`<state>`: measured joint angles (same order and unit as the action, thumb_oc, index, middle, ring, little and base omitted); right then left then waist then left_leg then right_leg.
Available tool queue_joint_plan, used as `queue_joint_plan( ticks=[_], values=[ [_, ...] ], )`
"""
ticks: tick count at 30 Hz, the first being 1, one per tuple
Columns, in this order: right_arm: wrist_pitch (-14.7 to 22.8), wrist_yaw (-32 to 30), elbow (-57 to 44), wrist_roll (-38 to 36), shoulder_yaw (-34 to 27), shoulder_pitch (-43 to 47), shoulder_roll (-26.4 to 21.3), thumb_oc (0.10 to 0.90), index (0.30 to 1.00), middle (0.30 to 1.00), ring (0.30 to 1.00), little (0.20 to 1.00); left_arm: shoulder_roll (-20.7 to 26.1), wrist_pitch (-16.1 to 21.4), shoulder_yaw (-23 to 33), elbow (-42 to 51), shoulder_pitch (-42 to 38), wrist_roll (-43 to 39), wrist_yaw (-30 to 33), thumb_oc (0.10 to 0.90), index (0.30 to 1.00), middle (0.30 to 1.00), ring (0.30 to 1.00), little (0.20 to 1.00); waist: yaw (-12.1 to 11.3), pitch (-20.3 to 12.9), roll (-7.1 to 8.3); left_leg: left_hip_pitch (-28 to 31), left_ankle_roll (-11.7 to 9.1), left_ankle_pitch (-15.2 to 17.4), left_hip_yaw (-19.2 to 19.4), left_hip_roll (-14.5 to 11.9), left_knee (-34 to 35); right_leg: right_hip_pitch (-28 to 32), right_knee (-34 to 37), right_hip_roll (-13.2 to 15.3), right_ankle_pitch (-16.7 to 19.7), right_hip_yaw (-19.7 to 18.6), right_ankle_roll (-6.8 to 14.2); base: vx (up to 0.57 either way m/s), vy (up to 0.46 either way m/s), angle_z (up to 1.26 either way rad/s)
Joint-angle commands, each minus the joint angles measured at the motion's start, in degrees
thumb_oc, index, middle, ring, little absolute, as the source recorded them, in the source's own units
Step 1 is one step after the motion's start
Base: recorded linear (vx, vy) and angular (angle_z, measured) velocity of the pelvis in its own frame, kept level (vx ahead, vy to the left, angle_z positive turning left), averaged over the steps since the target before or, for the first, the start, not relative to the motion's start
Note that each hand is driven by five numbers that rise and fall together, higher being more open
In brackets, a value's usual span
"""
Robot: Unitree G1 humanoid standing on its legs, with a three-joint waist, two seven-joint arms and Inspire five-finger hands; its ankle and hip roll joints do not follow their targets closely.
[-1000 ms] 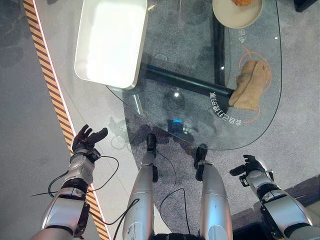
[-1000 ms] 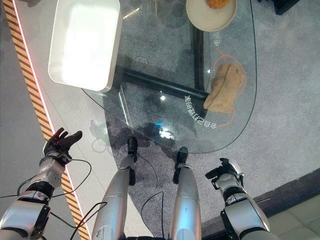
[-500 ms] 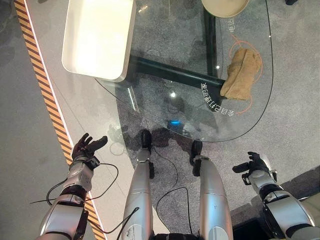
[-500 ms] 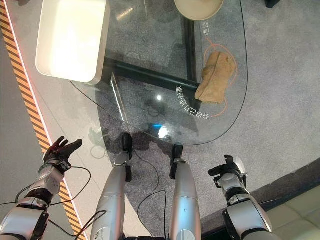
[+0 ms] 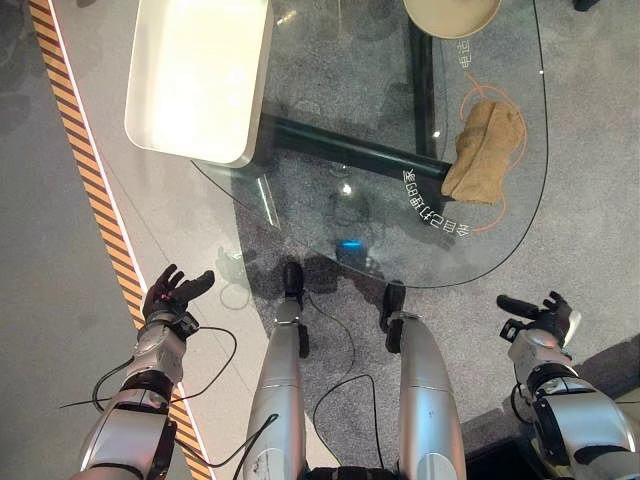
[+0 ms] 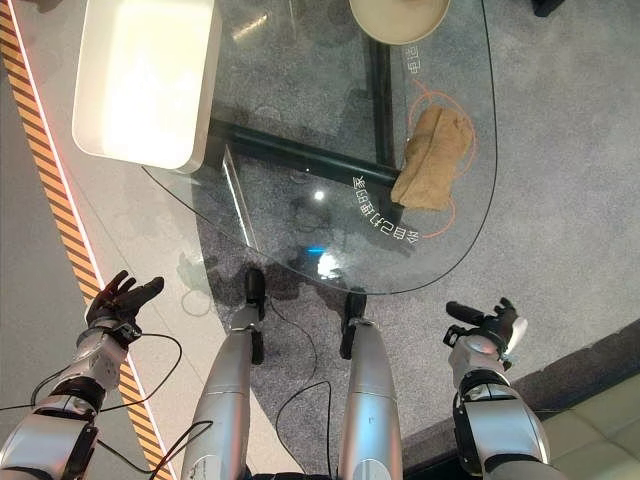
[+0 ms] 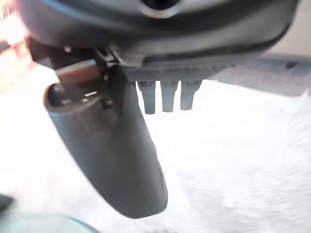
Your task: Wipe the table with a cloth and put it in the basket.
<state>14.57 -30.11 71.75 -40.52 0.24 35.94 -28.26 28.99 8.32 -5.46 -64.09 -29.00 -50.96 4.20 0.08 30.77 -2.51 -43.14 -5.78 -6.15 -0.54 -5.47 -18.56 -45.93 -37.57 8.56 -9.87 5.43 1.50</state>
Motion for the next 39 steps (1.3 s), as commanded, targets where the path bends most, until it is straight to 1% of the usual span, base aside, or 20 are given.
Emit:
queue_joint_plan(
  ticks=[1,4,5,6,8,9,10,11,12,13,18,22,26,30,33,34,36,37,38,39],
  values=[
    [8.9,-8.0,-3.4,-3.0,-1.5,0.1,-6.2,0.800,0.900,0.900,0.900,0.900,-0.1,4.1,1.7,-1.3,2.3,-2.5,1.0,0.800,0.900,0.900,0.900,0.900,0.2,-1.0,-0.32,-1.6,2.9,9.1,0.6,2.5,-8.6,1.4,10.3,-0.2,6.9,-1.0,2.5,-0.03,0.027,-0.04],
    [12.1,-12.0,-7.4,-1.9,-1.3,1.8,-6.4,0.800,0.900,0.900,0.900,0.900,-0.2,4.3,1.4,-1.3,2.0,-3.1,1.0,0.800,0.900,0.900,0.900,0.900,0.3,-1.0,-0.45,-1.3,2.8,8.8,0.8,2.6,-7.7,1.7,11.0,-0.2,6.9,-0.8,2.4,-0.03,0.017,-0.06],
    [12.6,-12.5,-7.8,-1.6,-1.2,2.0,-6.4,0.800,0.900,0.900,0.900,0.900,-0.3,4.4,1.4,-1.3,2.0,-3.1,1.0,0.800,0.900,0.900,0.900,0.900,0.3,-1.0,-0.47,-1.2,2.8,8.7,0.8,2.6,-7.5,1.7,11.1,-0.2,6.9,-0.8,2.4,-0.04,0.022,-0.03],
    [13.9,-14.4,-10.2,-1.6,-0.8,3.0,-6.5,0.800,0.900,0.900,0.900,0.900,-0.3,4.4,1.3,-1.2,1.7,-3.2,1.1,0.800,0.900,0.900,0.900,0.900,0.2,-1.0,-0.57,-1.2,2.7,8.5,0.8,2.7,-6.9,1.7,11.7,-0.1,7.0,-0.6,2.4,-0.04,0.020,-0.03],
    [14.7,-15.2,-11.4,-1.4,-0.7,3.4,-6.5,0.800,0.900,0.900,0.900,0.900,-0.3,4.3,1.4,-1.1,1.6,-3.5,1.1,0.800,0.900,0.900,0.900,0.900,0.3,-1.0,-0.63,-1.3,2.7,8.3,0.8,2.8,-6.5,1.7,12.0,-0.1,7.0,-0.6,2.4,-0.04,0.019,-0.03],
    [16.0,-16.5,-12.9,-0.1,-0.3,4.3,-6.6,0.800,0.900,0.900,0.900,0.900,-0.1,4.3,1.4,-1.2,1.5,-3.5,0.9,0.800,0.900,0.900,0.900,0.900,0.2,-1.0,-0.68,-1.2,2.6,8.2,0.9,2.9,-6.0,1.8,12.4,-0.1,7.1,-0.5,2.4,-0.03,0.018,-0.01],
    [16.2,-17.3,-13.8,0.6,0.1,4.7,-6.6,0.800,0.900,0.900,0.900,0.900,0.0,4.2,1.4,-1.2,1.3,-3.7,1.0,0.800,0.900,0.900,0.900,0.900,0.3,-1.0,-0.71,-1.1,2.6,8.1,0.9,2.9,-5.8,1.9,12.6,-0.1,7.1,-0.5,2.4,-0.05,0.028,0.01],
    [16.9,-20.4,-16.7,3.7,1.2,5.5,-6.5,0.800,0.900,0.900,0.900,0.900,0.2,4.0,1.3,-0.7,1.0,-4.0,1.3,0.800,0.900,0.900,0.900,0.900,0.3,-1.0,-0.78,-1.0,2.5,8.0,1.0,2.9,-5.4,1.9,13.1,-0.1,7.2,-0.4,2.4,-0.04,0.024,0.03],
    [16.8,-21.4,-18.1,4.3,1.7,5.9,-6.5,0.800,0.900,0.900,0.900,0.900,0.3,3.8,1.3,-0.4,0.9,-4.1,1.4,0.800,0.900,0.900,0.900,0.900,0.4,-1.0,-0.79,-1.0,2.5,7.9,1.1,2.9,-5.2,2.0,13.3,0.0,7.2,-0.4,2.4,-0.04,0.023,0.01],
    [17.4,-21.7,-19.6,4.5,2.1,6.2,-6.3,0.800,0.900,0.900,0.900,0.900,0.4,3.7,1.2,-0.3,0.6,-4.2,1.5,0.800,0.900,0.900,0.900,0.900,0.4,-1.0,-0.82,-1.0,2.4,7.8,1.1,3.0,-4.9,1.9,13.5,0.0,7.2,-0.4,2.4,0.00,0.000,0.00],
    [17.9,-21.7,-25.5,4.9,4.5,6.4,-5.2,0.800,0.900,0.900,0.900,0.900,0.4,3.5,1.0,0.4,0.4,-4.5,1.7,0.800,0.900,0.900,0.900,0.900,0.6,-1.0,-0.80,-0.9,2.3,7.5,1.3,3.2,-3.9,1.9,14.4,0.0,7.4,-0.3,2.3,0.00,0.000,0.00],
    [18.3,-20.2,-30.0,4.7,5.6,5.7,-3.5,0.800,0.900,0.900,0.900,0.900,0.1,3.5,1.1,0.8,0.5,-4.6,2.0,0.800,0.900,0.900,0.900,0.900,0.8,-1.0,-0.88,-0.6,2.3,7.1,1.8,3.3,-2.8,2.1,15.0,0.0,7.5,-0.2,2.2,0.00,0.004,0.01],
    [16.4,-20.2,-35.1,7.0,7.6,5.1,-1.7,0.800,0.900,0.900,0.900,0.900,-0.3,3.8,1.3,1.6,1.1,-4.6,2.1,0.800,0.900,0.900,0.900,0.900,0.8,-1.0,-1.11,0.1,2.3,6.8,2.2,3.5,-1.7,2.5,15.7,0.1,7.5,-0.2,2.1,-0.01,0.008,0.02],
    [14.0,-20.2,-37.5,9.0,9.2,4.5,-0.4,0.800,0.900,0.900,0.900,0.900,-0.6,3.8,1.5,2.1,1.4,-4.4,2.1,0.800,0.900,0.900,0.900,0.900,0.7,-1.0,-1.32,0.4,2.2,6.5,2.4,3.6,-1.3,2.8,15.9,0.3,7.5,-0.1,2.1,0.00,0.000,0.00],
    [10.1,-19.3,-39.7,11.1,11.5,3.9,1.1,0.800,0.900,0.900,0.900,0.900,-1.3,3.9,1.5,3.1,2.0,-3.8,2.4,0.800,0.900,0.900,0.900,0.900,0.6,-1.0,-1.57,0.8,2.2,6.2,2.7,3.8,-0.6,3.1,16.3,0.4,7.5,0.0,1.9,0.00,0.000,0.00],
    [9.5,-19.2,-39.8,11.2,11.9,3.8,1.3,0.800,0.900,0.900,0.900,0.900,-1.4,3.9,1.5,3.3,2.0,-3.7,2.4,0.800,0.900,0.900,0.900,0.900,0.5,-1.0,-1.63,0.9,2.2,6.1,2.7,3.8,-0.4,3.2,16.4,0.4,7.5,0.0,1.9,0.00,0.000,0.00],
    [7.9,-17.3,-39.6,10.1,13.0,3.6,1.7,0.800,0.900,0.900,0.900,0.900,-1.6,3.9,1.3,3.4,2.2,-3.7,2.4,0.800,0.900,0.900,0.900,0.900,0.5,-1.0,-1.79,1.1,2.2,6.0,2.8,3.9,-0.2,3.3,16.6,0.5,7.5,0.1,1.9,0.00,0.000,0.00],
    [6.5,-14.5,-39.4,8.3,13.8,3.7,2.2,0.800,0.900,0.900,0.900,0.900,-1.8,3.9,1.3,3.6,2.2,-3.6,2.4,0.800,0.900,0.900,0.900,0.900,0.4,-1.0,-1.91,1.2,2.2,6.0,2.9,3.9,-0.1,3.4,16.6,0.5,7.4,0.1,1.8,0.00,0.000,0.00],
    [6.0,-13.1,-39.1,7.3,14.4,3.7,2.4,0.800,0.900,0.900,0.900,0.900,-2.0,4.0,1.3,3.5,2.3,-3.5,2.3,0.800,0.900,0.900,0.900,0.900,0.3,-1.0,-1.98,1.2,2.2,5.9,2.9,3.9,-0.1,3.4,16.6,0.5,7.4,0.1,1.7,0.00,0.000,0.00],
    [5.3,-12.7,-38.9,7.3,14.9,4.0,2.5,0.800,0.900,0.900,0.900,0.900,-2.1,4.1,1.3,3.6,2.5,-3.3,2.2,0.800,0.900,0.900,0.900,0.900,0.2,-1.0,-2.00,1.3,2.2,5.9,3.0,3.9,0.0,3.5,16.7,0.6,7.3,0.2,1.6,0.00,0.000,0.00]
  ],
)
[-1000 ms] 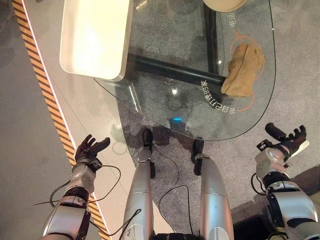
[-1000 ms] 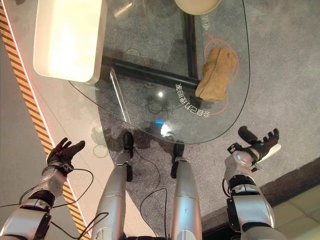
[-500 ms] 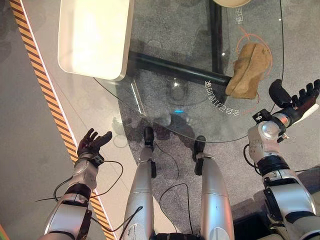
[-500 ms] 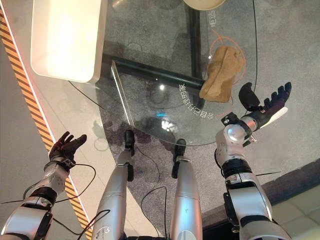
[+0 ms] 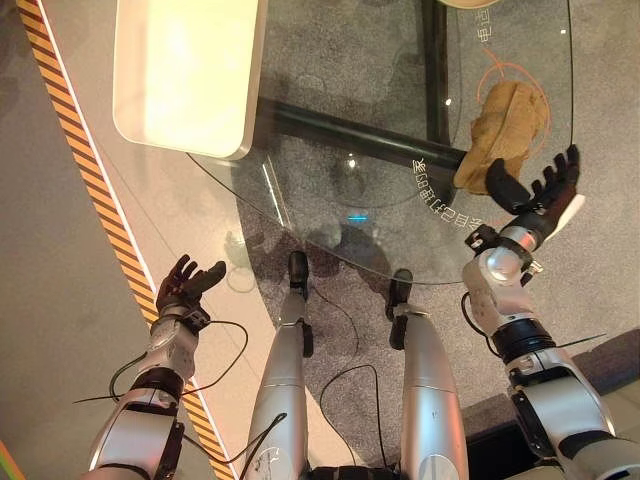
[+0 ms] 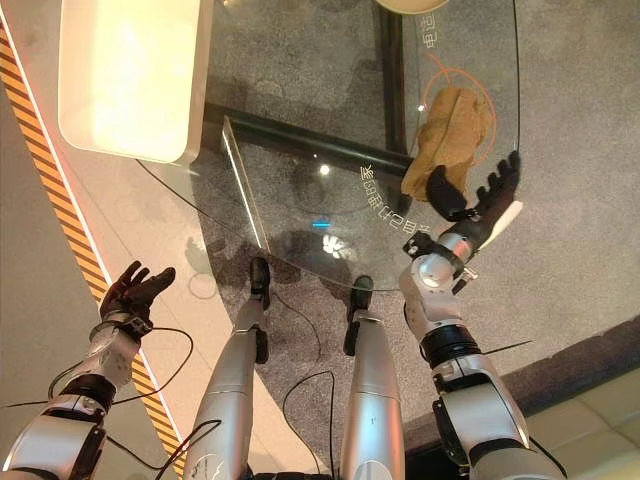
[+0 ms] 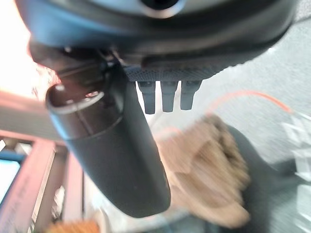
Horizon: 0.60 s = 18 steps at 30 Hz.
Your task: Wipe the table with a cloth and put it in the basket.
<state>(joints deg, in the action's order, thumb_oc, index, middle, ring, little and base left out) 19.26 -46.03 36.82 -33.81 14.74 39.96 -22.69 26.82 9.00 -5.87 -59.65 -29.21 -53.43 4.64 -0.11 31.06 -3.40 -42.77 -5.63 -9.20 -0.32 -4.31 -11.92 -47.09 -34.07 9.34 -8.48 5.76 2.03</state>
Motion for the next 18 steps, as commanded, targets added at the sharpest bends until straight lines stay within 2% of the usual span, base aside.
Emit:
queue_joint_plan(
  ticks=[1,8,18],
  values=[
    [0.7,3.2,-4.0,0.6,0.4,0.0,-3.0,0.800,0.900,0.900,0.900,0.900,0.1,3.4,1.7,-0.9,2.7,-0.9,1.8,0.800,0.900,0.900,0.900,0.900,0.4,-1.3,-1.11,0.9,2.0,9.0,2.8,2.8,-6.7,4.6,13.2,-0.2,5.9,-0.1,1.1,0.00,0.000,0.00],
    [-2.0,3.9,-1.5,-1.1,3.1,2.3,-2.8,0.800,0.900,0.900,0.900,0.900,0.2,2.6,1.0,-1.3,1.6,-0.3,2.0,0.800,0.900,0.900,0.900,0.900,-0.2,-1.3,-1.32,1.1,1.9,8.8,2.9,2.8,-6.9,4.9,13.0,0.1,5.9,0.5,0.9,0.00,0.000,0.00],
    [-5.5,-2.1,2.6,1.4,3.6,6.7,-3.6,0.800,0.900,0.900,0.900,0.900,-0.1,2.4,0.0,-2.5,0.4,0.6,2.1,0.800,0.900,0.900,0.900,0.900,-0.8,-1.3,-1.59,1.2,2.1,8.9,2.9,2.9,-7.5,4.8,12.0,0.2,5.9,0.6,1.0,0.00,-0.002,0.00]
  ],
)
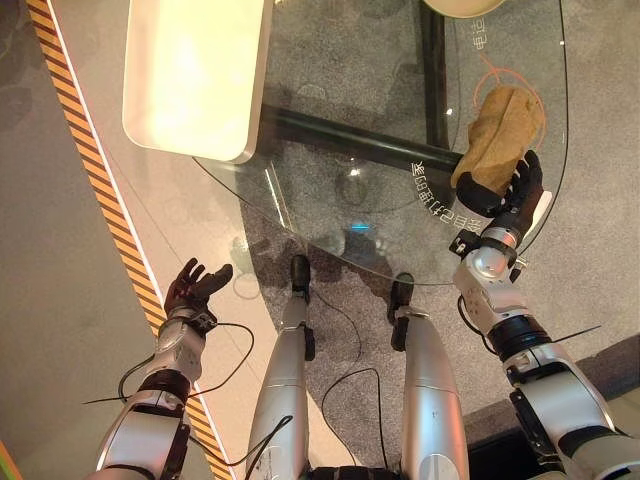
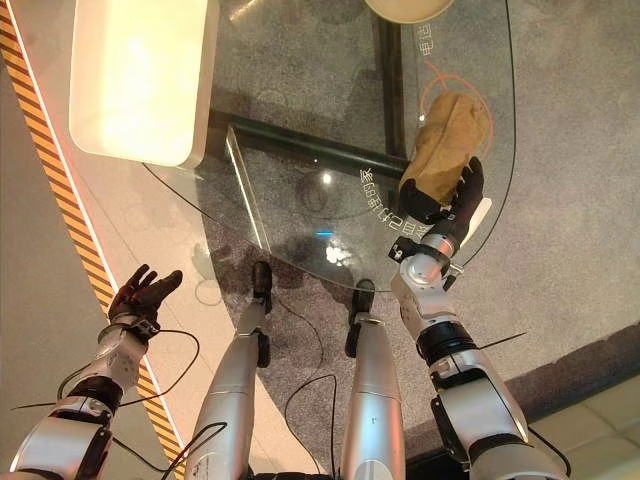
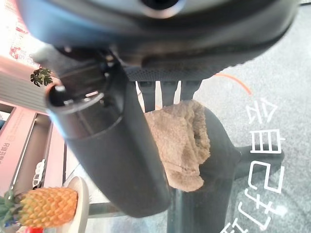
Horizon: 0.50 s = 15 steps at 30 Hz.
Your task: Wipe the table with a cloth and put it in the basket.
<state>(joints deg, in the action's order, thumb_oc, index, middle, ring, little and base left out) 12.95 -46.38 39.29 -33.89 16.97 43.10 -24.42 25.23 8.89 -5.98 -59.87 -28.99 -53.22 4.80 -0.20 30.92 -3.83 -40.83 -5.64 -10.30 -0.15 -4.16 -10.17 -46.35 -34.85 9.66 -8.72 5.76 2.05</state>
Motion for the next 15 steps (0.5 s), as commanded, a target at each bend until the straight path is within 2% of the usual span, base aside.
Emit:
queue_joint_plan(
  ticks=[1,7,15],
  values=[
    [0.6,-2.2,0.7,1.6,1.4,4.0,-1.9,0.800,0.900,0.900,0.900,0.900,1.5,2.5,0.1,-2.4,0.1,0.4,1.9,0.800,0.900,0.900,0.900,0.900,-0.8,-1.1,-1.22,-0.7,2.1,10.0,2.7,2.8,-9.3,4.0,12.6,-0.1,6.1,0.6,1.0,0.00,0.000,0.00],
    [0.1,-4.1,4.1,1.6,1.6,5.5,-2.2,0.800,0.900,0.900,0.900,0.900,1.4,2.3,-0.6,-3.1,-0.4,0.4,1.8,0.800,0.900,0.900,0.900,0.900,-1.0,-1.1,-1.50,-0.9,2.2,10.2,2.5,2.9,-9.8,3.5,11.9,-0.1,6.1,0.6,1.0,0.00,0.000,0.00],
    [1.1,-1.6,6.4,1.1,1.9,6.7,-2.1,0.800,0.900,0.900,0.900,0.900,1.4,2.3,-1.3,-3.6,-0.9,0.4,1.5,0.800,0.900,0.900,0.900,0.900,-1.2,-1.1,-1.61,-1.1,2.3,10.4,2.3,3.0,-10.3,3.2,11.4,-0.2,6.0,0.5,1.2,0.00,0.000,0.00]
  ],
)
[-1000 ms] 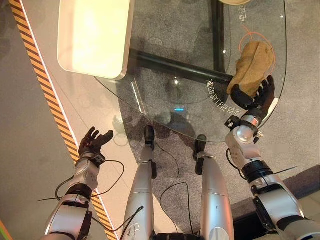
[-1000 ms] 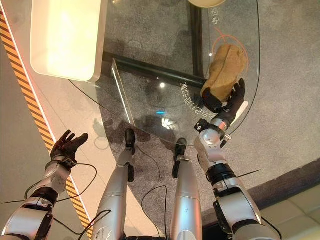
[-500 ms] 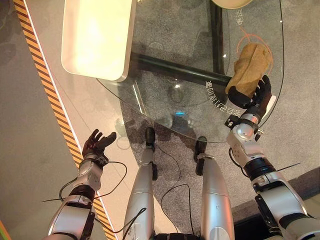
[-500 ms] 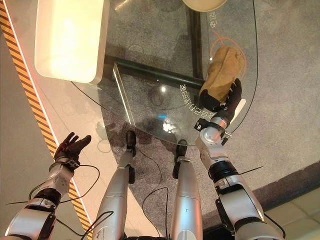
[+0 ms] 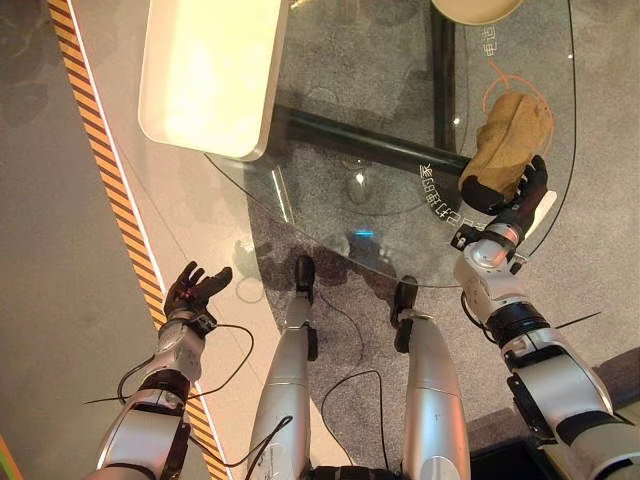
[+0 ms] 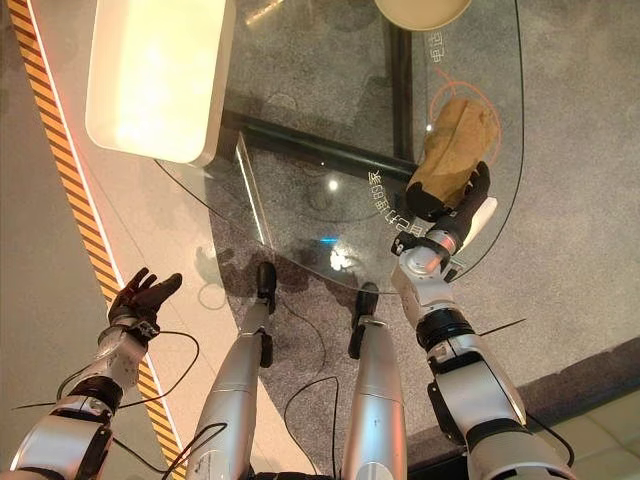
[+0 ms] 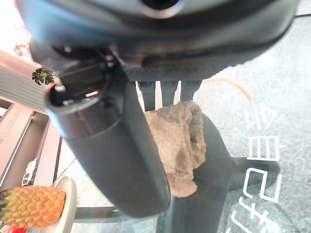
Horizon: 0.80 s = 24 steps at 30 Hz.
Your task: Wipe the table with a cloth and put it in the basket.
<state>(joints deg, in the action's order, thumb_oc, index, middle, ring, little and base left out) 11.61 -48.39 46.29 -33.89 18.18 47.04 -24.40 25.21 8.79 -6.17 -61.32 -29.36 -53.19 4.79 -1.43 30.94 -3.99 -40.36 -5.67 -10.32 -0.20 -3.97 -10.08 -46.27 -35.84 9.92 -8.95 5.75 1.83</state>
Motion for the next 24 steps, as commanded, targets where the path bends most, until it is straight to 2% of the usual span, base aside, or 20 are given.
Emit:
queue_joint_plan(
  ticks=[1,6,7,8,9,12,16,24],
  values=[
    [1.9,0.6,-0.8,1.6,0.9,2.8,-2.0,0.800,0.900,0.900,0.900,0.900,1.4,2.3,-1.1,-2.0,-0.6,0.5,1.7,0.800,0.900,0.900,0.900,0.900,0.0,-1.1,-1.44,-1.6,2.3,10.4,2.3,2.8,-10.4,3.1,12.2,-0.5,6.2,0.5,1.4,0.00,0.000,0.00],
    [-0.9,1.6,-0.4,3.4,2.0,3.6,-1.9,0.800,0.900,0.900,0.900,0.900,1.5,2.0,-1.3,-2.1,-1.0,0.5,1.9,0.800,0.900,0.900,0.900,0.900,-0.2,-1.1,-1.48,-1.6,2.3,10.3,2.3,2.9,-10.3,3.1,12.1,-0.5,6.1,0.6,1.4,0.00,0.000,0.00],
    [-1.2,1.6,-0.3,3.7,2.1,3.8,-1.9,0.696,0.811,0.811,0.811,0.796,1.4,2.0,-1.3,-2.1,-1.1,0.5,1.9,0.800,0.900,0.900,0.900,0.900,-0.2,-1.1,-1.50,-1.5,2.3,10.3,2.3,3.0,-10.3,3.1,12.1,-0.5,6.1,0.6,1.4,0.00,0.000,0.00],
    [-2.1,1.6,0.1,4.2,2.4,4.0,-2.0,0.350,0.514,0.514,0.514,0.450,1.4,2.0,-1.3,-2.2,-1.0,0.6,1.7,0.800,0.900,0.900,0.900,0.900,-0.3,-1.1,-1.52,-1.5,2.4,10.4,2.3,3.0,-10.3,3.1,12.1,-0.5,6.1,0.6,1.4,0.00,0.000,0.00],
    [-2.8,1.1,0.1,5.0,2.6,4.2,-2.1,0.100,0.300,0.300,0.300,0.200,1.5,1.8,-1.4,-2.0,-1.1,0.6,1.8,0.800,0.900,0.900,0.900,0.900,-0.3,-1.1,-1.55,-1.5,2.4,10.4,2.3,3.0,-10.3,3.1,12.0,-0.5,6.1,0.6,1.4,0.00,0.000,0.00],
    [-5.4,-0.1,1.5,6.5,3.8,5.2,-2.5,0.100,0.300,0.300,0.300,0.200,1.4,1.9,-1.3,-2.3,-1.2,0.8,1.2,0.800,0.900,0.900,0.900,0.900,-0.5,-1.1,-1.73,-1.6,2.4,10.4,2.1,3.2,-10.4,3.0,11.9,-0.5,6.0,0.6,1.3,0.00,0.000,0.00],
    [-7.1,0.2,4.0,7.7,4.3,6.4,-2.9,0.100,0.300,0.300,0.300,0.200,1.2,1.8,-1.7,-2.6,-1.4,0.8,1.1,0.800,0.900,0.900,0.900,0.900,-0.7,-1.1,-1.89,-1.6,2.6,10.4,2.0,3.3,-10.5,2.9,11.8,-0.7,6.0,0.6,1.3,0.00,0.000,0.00],
    [-7.5,1.1,7.6,9.4,4.6,7.0,-3.2,0.100,0.300,0.300,0.300,0.200,1.3,1.8,-2.1,-3.0,-1.8,0.6,0.9,0.800,0.900,0.900,0.900,0.900,-0.9,-1.1,-1.94,-1.7,2.7,10.5,1.9,3.4,-10.7,2.9,11.6,-0.8,6.0,0.6,1.5,0.00,0.000,0.00]
  ],
)
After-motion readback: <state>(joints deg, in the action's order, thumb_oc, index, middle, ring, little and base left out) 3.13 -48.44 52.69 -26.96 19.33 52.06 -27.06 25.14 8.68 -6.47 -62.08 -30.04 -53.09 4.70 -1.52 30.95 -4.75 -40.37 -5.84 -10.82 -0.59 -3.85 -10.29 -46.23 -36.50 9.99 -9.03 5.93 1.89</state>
